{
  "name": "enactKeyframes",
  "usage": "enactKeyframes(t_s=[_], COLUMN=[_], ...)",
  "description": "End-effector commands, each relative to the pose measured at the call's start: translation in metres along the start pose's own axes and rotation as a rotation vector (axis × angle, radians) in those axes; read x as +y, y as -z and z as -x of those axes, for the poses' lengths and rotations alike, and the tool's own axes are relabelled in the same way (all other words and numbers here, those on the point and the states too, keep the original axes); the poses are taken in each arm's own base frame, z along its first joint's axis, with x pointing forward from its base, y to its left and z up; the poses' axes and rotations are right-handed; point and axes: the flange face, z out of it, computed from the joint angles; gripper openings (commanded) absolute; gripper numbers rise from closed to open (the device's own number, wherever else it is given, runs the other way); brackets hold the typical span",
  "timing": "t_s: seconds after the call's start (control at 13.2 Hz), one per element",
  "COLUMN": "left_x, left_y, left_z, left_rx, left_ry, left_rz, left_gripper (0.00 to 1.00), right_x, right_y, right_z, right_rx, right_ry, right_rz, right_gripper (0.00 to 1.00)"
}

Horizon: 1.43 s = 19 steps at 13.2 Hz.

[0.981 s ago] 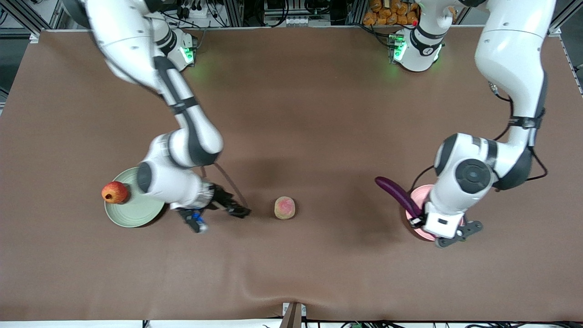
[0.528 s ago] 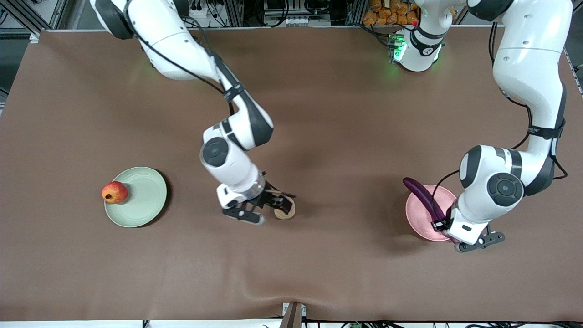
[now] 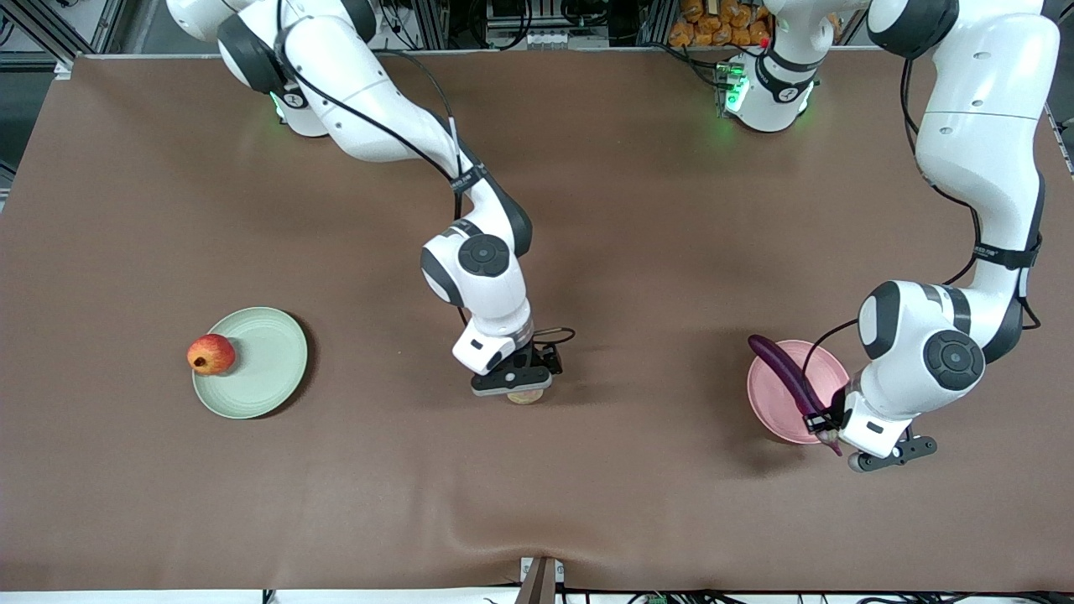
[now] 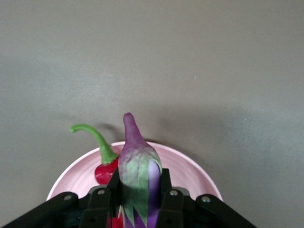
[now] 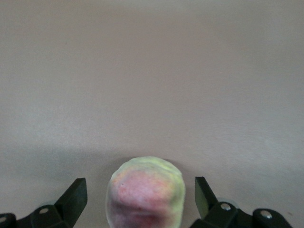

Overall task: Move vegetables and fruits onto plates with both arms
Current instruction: 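Lower the eggplant onto the pink plate while the right gripper carries the peach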

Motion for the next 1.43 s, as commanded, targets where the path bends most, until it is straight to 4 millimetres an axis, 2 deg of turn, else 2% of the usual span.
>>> enactKeyframes(t_s=[0.0,0.15,0.23,0.3,0.38,0.45,0.53,0.6,0.75,0.83,1.06,1.21,1.36], left_x=[0.002,0.002,0.001,0.000,0.000,0.000,0.001,0.000,-0.002,-0.001,0.004,0.007,0.016], left_y=[-0.006,-0.009,-0.007,-0.006,-0.004,-0.003,0.003,0.010,0.037,0.058,0.129,0.177,0.213], left_z=[-0.008,-0.010,-0.015,-0.016,-0.017,-0.017,-0.019,-0.020,-0.023,-0.023,-0.016,-0.011,-0.003], left_rx=[0.018,0.036,0.046,0.050,0.052,0.054,0.062,0.069,0.079,0.066,0.043,0.064,0.075], left_ry=[0.003,0.005,0.009,0.009,0.012,0.015,0.016,0.018,0.021,0.017,-0.001,-0.009,-0.036], left_rz=[0.036,0.045,0.048,0.046,0.048,0.048,0.050,0.051,0.044,0.029,-0.010,-0.024,-0.032], left_gripper=[0.00,0.00,0.00,0.03,0.38,0.98,1.00,1.00,1.00,1.00,1.00,1.00,1.00], right_x=[-0.005,-0.004,-0.001,0.000,0.006,0.010,0.019,0.038,0.074,0.099,0.179,0.229,0.283], right_y=[-0.008,-0.016,-0.020,-0.019,-0.014,-0.004,0.007,0.019,0.044,0.060,0.095,0.098,0.085], right_z=[-0.001,0.005,0.008,0.007,0.000,-0.010,-0.020,-0.031,-0.045,-0.053,-0.056,-0.047,-0.033], right_rx=[0.044,0.035,0.028,0.029,0.035,0.047,0.051,0.053,0.043,0.036,-0.045,-0.113,-0.182], right_ry=[0.058,0.067,0.074,0.072,0.061,0.055,0.038,0.008,-0.044,-0.070,-0.003,0.092,0.206], right_rz=[0.017,0.026,0.036,0.037,0.034,0.031,0.036,0.039,0.042,0.042,0.103,0.136,0.151], right_gripper=[1.00,1.00,0.84,0.57,0.39,0.28,0.23,0.23,0.23,0.23,0.23,0.24,0.24])
